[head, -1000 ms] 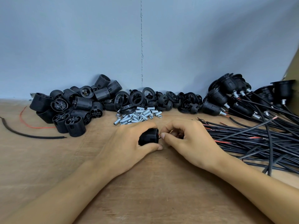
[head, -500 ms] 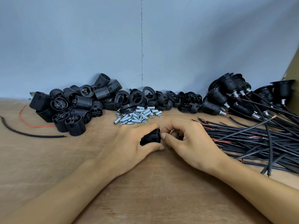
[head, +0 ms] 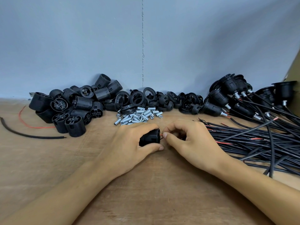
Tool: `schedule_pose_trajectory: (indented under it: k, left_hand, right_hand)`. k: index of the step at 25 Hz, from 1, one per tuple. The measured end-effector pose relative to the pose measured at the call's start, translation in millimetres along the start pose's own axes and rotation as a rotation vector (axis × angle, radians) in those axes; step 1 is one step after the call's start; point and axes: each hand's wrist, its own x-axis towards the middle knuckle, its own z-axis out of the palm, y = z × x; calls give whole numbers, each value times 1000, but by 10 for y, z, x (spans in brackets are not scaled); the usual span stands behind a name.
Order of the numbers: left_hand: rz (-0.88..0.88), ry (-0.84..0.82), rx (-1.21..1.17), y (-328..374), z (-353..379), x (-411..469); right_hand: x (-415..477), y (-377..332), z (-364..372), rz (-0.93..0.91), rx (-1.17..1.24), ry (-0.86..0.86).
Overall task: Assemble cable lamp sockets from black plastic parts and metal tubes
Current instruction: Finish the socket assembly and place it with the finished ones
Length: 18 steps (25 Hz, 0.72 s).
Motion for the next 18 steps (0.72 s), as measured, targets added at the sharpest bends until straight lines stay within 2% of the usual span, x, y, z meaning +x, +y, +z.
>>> schedule_pose_trajectory:
  k: [7,18]
  left_hand:
    - [12,8,4,48,1,-5]
    - [-6,14,-16,111,11,-5]
  right_hand:
    - [-12,-6,64,-30,-105,22]
    - [-3,-47,67,60,-65,2]
